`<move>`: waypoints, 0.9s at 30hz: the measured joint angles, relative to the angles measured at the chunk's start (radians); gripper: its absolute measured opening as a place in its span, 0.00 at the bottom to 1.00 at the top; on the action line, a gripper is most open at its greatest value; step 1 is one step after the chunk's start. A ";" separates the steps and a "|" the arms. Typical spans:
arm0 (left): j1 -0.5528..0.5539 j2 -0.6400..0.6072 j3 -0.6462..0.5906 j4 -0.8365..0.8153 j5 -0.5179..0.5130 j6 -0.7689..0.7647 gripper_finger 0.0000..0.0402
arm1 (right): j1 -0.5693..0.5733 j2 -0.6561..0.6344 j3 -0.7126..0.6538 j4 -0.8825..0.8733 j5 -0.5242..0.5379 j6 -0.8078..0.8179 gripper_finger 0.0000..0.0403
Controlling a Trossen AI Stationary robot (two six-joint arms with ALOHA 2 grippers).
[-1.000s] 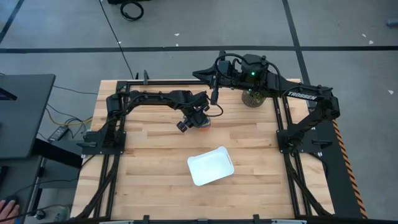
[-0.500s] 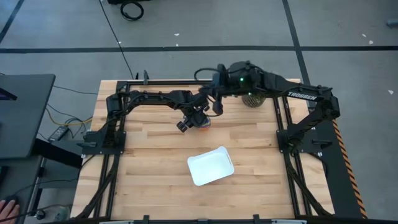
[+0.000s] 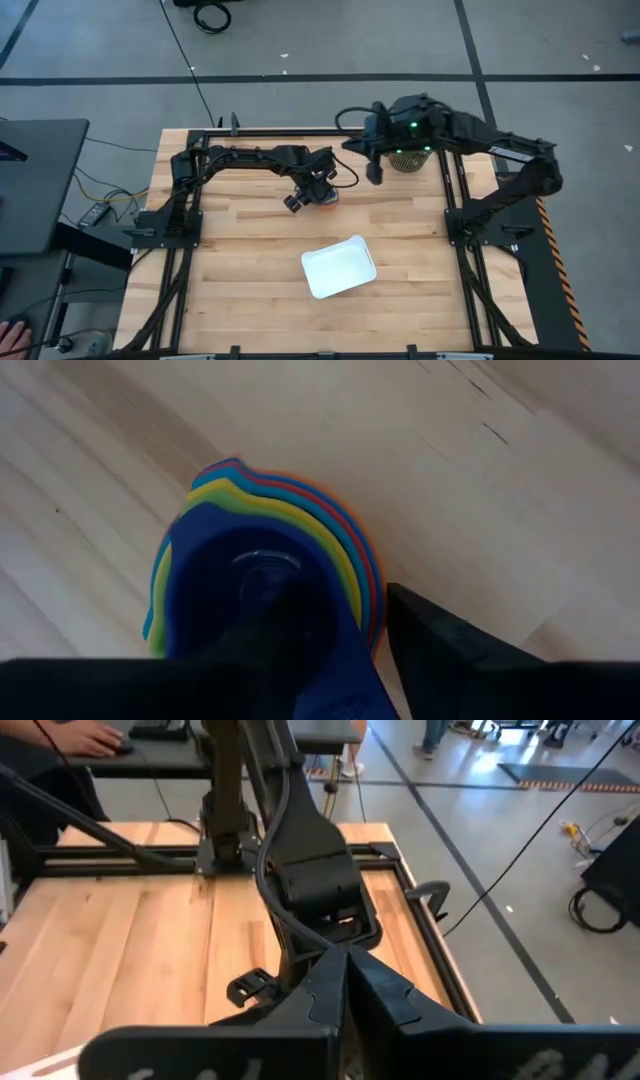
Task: Nest measuring cups in basket
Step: Put the nested measuring cups into the white bin
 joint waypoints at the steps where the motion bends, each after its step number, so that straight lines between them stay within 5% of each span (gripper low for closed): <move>1: 0.000 0.000 0.000 0.000 0.001 0.001 0.34 | 0.001 -0.015 0.000 -0.016 0.000 -0.001 0.06; 10: -0.001 0.000 0.000 0.001 0.002 -0.003 0.24 | 0.002 -0.070 0.000 -0.222 0.002 0.019 0.06; 27: -0.005 -0.003 0.000 -0.006 -0.006 -0.002 0.23 | 0.002 -0.076 0.000 -0.348 0.002 0.055 0.06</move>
